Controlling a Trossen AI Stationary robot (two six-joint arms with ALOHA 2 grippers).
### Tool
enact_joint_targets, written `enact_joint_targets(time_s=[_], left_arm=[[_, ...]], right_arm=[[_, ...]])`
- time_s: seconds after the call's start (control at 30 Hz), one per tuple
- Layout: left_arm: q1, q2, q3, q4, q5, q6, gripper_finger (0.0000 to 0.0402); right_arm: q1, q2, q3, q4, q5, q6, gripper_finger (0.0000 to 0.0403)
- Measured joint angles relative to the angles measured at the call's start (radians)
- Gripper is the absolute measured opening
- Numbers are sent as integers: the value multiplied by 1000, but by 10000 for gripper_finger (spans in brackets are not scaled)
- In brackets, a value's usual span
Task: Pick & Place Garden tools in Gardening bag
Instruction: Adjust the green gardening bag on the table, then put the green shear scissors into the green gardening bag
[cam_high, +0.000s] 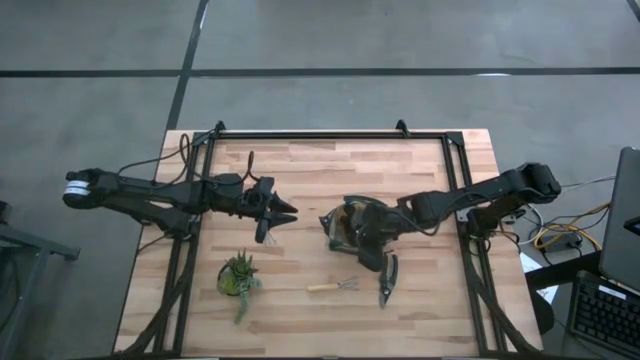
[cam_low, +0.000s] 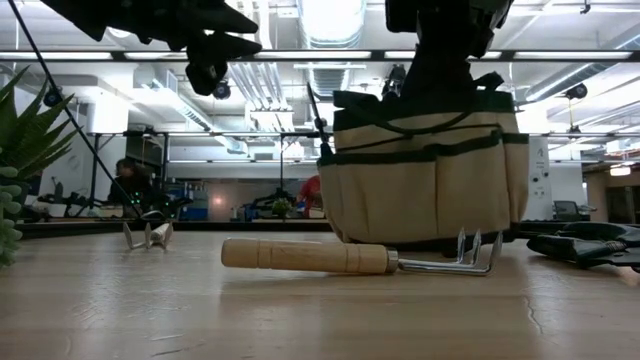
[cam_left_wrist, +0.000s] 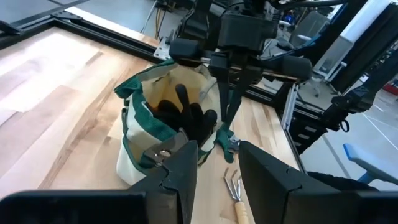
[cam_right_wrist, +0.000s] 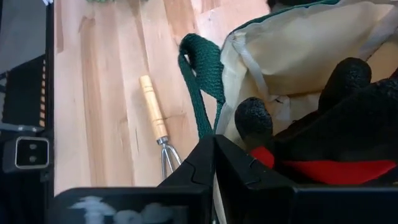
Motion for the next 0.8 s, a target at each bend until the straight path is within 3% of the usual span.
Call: enact_joint_targets(time_s=[0.13,0.53,0.8], left_arm=[[0,0,0,3,-1,16,122],[0,0,0,10,-10,67,122],[0,0,0,9,-16,86,122]], right_arm=[[21,-1,24,1,-3,-15,25],[77,-2,109,-111,4,-133,134],[223,-9,110,-226,11,40,150]])
